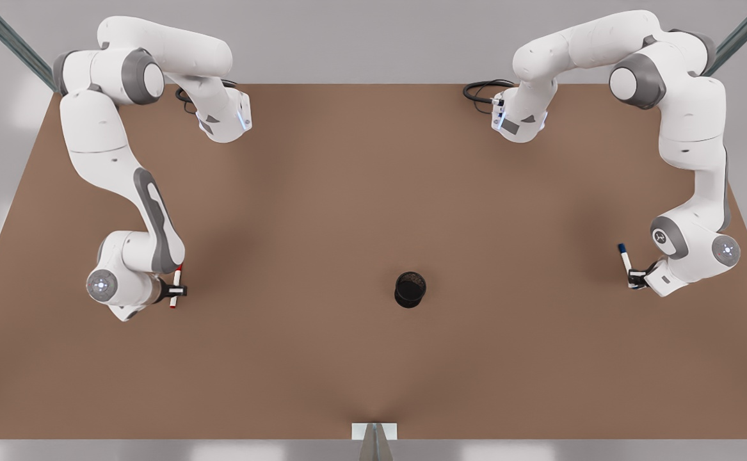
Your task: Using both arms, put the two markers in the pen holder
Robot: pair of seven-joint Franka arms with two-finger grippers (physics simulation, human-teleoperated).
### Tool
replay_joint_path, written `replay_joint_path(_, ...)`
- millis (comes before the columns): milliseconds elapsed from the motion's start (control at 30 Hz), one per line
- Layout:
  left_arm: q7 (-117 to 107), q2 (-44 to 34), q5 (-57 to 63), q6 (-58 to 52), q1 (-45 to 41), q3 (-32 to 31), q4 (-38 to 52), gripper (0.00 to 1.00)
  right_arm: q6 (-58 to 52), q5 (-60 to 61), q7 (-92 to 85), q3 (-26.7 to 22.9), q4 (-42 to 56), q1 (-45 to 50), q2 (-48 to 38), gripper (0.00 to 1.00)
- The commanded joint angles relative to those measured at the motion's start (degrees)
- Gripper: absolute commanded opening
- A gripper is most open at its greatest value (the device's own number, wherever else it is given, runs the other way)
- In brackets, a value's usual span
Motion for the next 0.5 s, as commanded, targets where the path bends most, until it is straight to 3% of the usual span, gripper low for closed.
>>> replay_joint_path(0,1.8,-0.1,-0.2,-0.1,0.0,-0.1,0.0,0.27,1.6,0.0,-1.0,0.0,0.0,0.1,0.1,0.53)
replay_joint_path(100,1.3,-0.1,-0.2,-0.1,-0.1,-0.1,0.0,0.21,1.3,0.0,-1.1,0.0,0.0,0.3,0.0,0.44)
replay_joint_path(367,-0.9,-0.4,-0.2,-1.1,-0.5,-0.3,0.0,0.21,1.2,0.0,-1.1,0.0,0.1,0.2,0.0,0.4)
replay_joint_path(467,-0.2,-6.9,-5.7,-10.9,-0.3,-3.6,0.6,0.21,1.2,0.0,-1.1,0.0,0.1,0.3,0.0,0.35)
